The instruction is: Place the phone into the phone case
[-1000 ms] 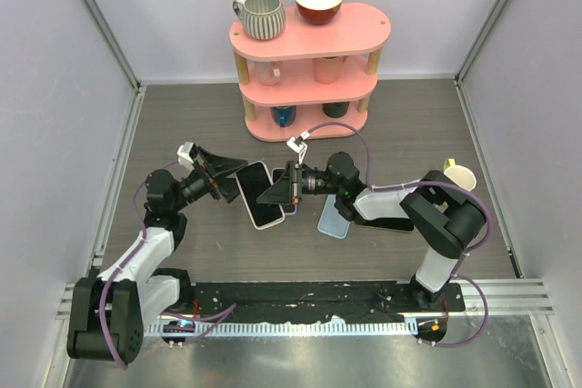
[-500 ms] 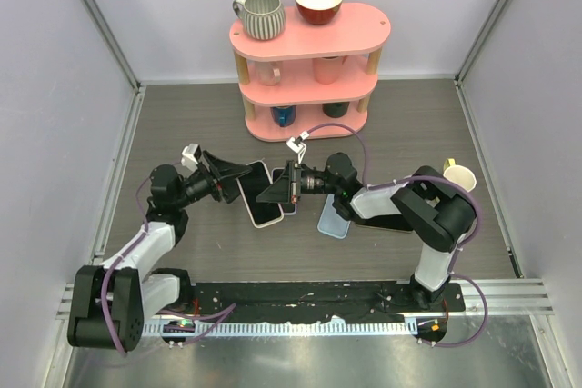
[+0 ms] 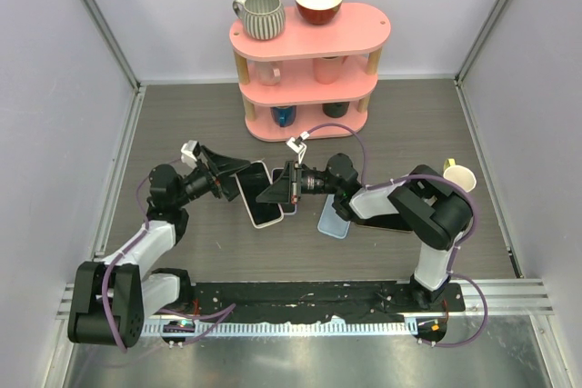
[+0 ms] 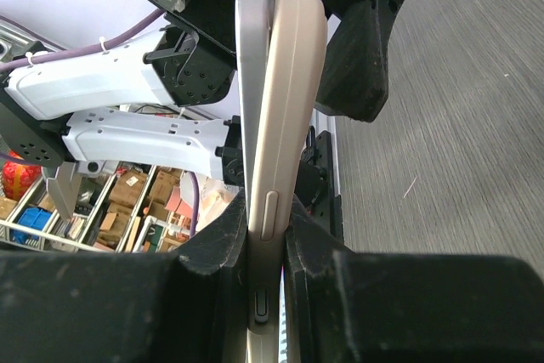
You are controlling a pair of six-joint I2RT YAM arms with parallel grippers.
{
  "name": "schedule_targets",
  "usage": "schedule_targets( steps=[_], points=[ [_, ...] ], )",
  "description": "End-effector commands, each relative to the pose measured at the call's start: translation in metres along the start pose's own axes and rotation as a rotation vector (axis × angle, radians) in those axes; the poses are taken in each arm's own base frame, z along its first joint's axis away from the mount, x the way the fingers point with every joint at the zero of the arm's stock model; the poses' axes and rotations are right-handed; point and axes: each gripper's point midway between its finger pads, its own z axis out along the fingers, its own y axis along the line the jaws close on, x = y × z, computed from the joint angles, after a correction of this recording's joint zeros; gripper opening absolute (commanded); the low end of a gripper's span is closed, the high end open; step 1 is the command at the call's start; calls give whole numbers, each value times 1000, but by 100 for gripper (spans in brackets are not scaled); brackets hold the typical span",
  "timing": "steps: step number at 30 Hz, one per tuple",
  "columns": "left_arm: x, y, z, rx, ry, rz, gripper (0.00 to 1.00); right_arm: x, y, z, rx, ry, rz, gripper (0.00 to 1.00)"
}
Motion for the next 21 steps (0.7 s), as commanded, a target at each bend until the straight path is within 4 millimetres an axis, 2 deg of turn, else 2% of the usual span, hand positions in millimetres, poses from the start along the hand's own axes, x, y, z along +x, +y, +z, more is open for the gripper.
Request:
schedule_targets(
  steps=[1, 9, 17, 21],
  points=[
    [-3, -6, -1, 24, -40, 9, 74, -12, 22, 0, -92, -38, -98, 4],
    [0, 5, -2, -15, -24, -15, 68, -10, 22, 1, -103, -45, -89, 4],
    [1, 8, -3, -25, -25, -21, 68, -8, 26, 1, -115, -42, -89, 4],
    [0, 16, -3, -54, -28, -48, 67, -7, 27, 1, -118, -40, -96, 5]
  ],
)
